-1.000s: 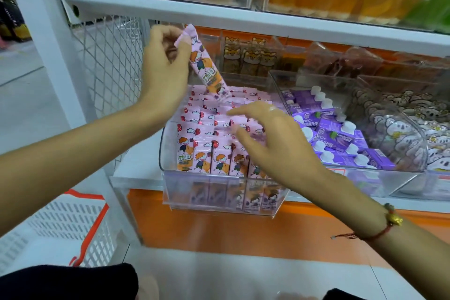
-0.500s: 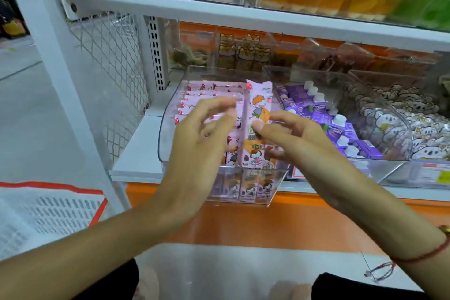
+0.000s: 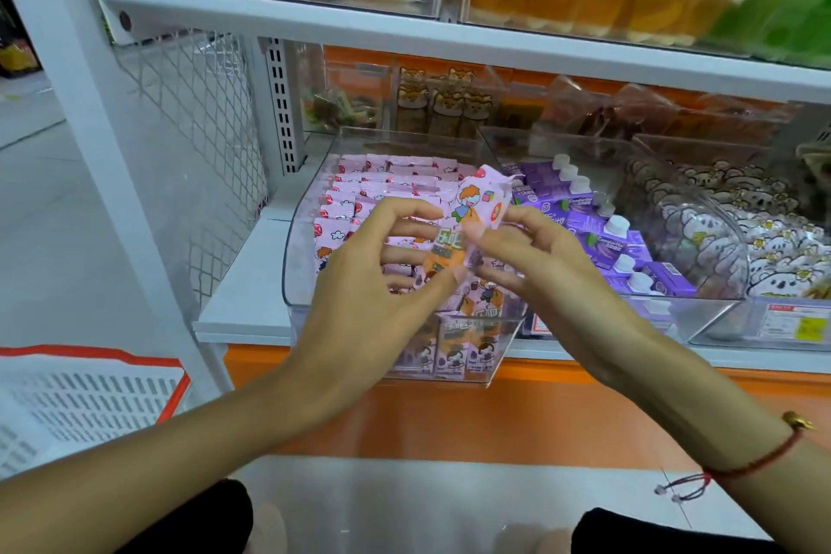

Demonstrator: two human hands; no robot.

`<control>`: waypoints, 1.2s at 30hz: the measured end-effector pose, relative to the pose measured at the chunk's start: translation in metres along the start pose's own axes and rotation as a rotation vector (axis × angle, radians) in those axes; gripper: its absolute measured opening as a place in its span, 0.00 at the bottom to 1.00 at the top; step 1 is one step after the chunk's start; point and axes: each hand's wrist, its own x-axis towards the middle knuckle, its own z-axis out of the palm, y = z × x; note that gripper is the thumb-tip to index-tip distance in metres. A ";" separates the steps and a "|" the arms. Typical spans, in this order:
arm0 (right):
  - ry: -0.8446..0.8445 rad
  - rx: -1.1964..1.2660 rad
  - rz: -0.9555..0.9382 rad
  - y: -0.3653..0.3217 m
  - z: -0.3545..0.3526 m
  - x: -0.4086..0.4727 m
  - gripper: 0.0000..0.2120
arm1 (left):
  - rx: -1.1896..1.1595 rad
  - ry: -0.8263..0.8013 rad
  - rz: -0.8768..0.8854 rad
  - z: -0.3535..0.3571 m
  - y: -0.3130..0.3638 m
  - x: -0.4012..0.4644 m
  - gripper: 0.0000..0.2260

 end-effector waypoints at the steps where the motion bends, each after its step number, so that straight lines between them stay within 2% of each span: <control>1: -0.052 0.024 -0.006 -0.002 -0.001 0.000 0.16 | 0.009 -0.005 0.007 0.000 -0.001 0.000 0.15; 3: -0.120 0.034 -0.042 -0.003 0.000 -0.001 0.16 | 0.032 -0.033 0.020 0.000 -0.002 -0.001 0.13; 6: -0.011 0.035 -0.077 0.001 0.002 -0.002 0.17 | 0.070 -0.067 0.044 -0.001 -0.006 -0.002 0.12; 9: 0.113 0.010 -0.154 0.004 0.006 -0.002 0.18 | 0.161 -0.033 0.131 0.001 -0.008 -0.001 0.15; 11: 0.124 -0.048 -0.216 0.006 0.007 -0.003 0.14 | 0.215 -0.007 0.159 0.002 -0.008 0.000 0.18; 13: 0.112 -0.107 -0.261 0.008 0.009 -0.004 0.16 | 0.218 0.006 0.141 0.002 -0.008 0.001 0.17; 19: 0.046 -0.116 -0.190 0.002 0.004 -0.002 0.17 | 0.014 -0.091 0.010 -0.005 -0.002 0.009 0.12; 24: 0.091 -0.146 -0.108 0.002 0.000 0.002 0.17 | -0.239 -0.203 -0.256 -0.008 0.004 0.006 0.11; 28: 0.081 -0.141 -0.081 0.003 0.002 0.003 0.18 | -0.263 -0.261 -0.341 -0.009 0.006 0.005 0.12; 33: 0.049 -0.101 -0.145 0.002 0.002 0.002 0.13 | -0.226 -0.227 -0.260 -0.012 0.005 0.007 0.17; 36: -0.008 -0.129 -0.241 0.001 0.000 0.000 0.13 | -0.127 -0.198 -0.145 -0.013 0.003 0.009 0.11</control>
